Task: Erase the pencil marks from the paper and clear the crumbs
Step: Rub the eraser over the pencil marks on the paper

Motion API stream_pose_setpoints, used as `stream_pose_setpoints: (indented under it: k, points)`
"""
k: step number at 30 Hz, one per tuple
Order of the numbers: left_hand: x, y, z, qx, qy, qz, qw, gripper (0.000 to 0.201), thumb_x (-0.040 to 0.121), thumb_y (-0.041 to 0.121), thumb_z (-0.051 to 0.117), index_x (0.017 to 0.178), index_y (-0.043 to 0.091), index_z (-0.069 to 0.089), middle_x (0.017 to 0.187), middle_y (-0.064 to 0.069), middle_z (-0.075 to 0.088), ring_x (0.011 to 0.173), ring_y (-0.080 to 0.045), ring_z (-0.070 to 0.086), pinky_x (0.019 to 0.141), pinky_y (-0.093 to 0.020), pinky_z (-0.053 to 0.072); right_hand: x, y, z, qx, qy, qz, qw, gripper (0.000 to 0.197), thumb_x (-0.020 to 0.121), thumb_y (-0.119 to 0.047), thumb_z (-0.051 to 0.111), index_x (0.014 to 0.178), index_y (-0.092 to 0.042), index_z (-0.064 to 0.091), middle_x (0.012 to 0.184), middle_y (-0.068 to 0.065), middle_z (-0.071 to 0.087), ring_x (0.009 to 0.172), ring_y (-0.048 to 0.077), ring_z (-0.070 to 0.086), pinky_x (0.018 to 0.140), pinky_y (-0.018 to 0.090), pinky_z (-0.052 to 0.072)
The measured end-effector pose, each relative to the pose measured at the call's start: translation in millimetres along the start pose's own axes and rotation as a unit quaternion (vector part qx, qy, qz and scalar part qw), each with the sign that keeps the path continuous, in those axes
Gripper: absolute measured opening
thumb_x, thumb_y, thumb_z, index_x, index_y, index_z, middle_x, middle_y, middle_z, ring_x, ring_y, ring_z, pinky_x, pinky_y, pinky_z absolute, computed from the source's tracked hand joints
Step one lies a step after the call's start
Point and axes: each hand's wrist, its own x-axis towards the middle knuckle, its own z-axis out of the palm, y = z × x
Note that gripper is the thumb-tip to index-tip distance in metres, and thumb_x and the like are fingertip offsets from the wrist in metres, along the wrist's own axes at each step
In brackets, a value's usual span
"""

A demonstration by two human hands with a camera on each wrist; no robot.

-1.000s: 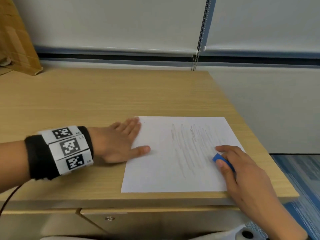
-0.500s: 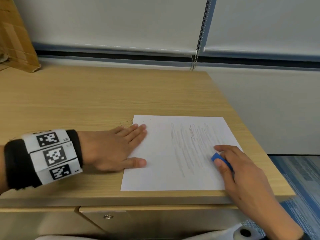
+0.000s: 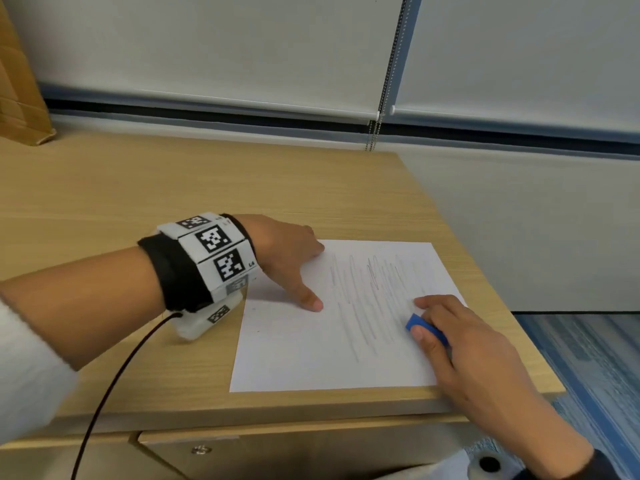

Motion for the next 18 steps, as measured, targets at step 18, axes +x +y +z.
stream_pose_setpoints:
  k: [18]
  points:
    - [14,-3,1,0.027,-0.025,-0.022,0.999,0.122,0.068,0.081,0.058,0.155,0.025,-0.008,0.161,0.015,-0.008,0.142,-0.021,0.028,0.109,-0.040,0.034,160,-49,-34,-0.145,-0.182,-0.198,0.952,0.021,0.094,-0.037,0.050,0.095,-0.019,0.061,0.080,-0.003,0.057,0.077,0.021,0.057,0.065,0.035,0.047]
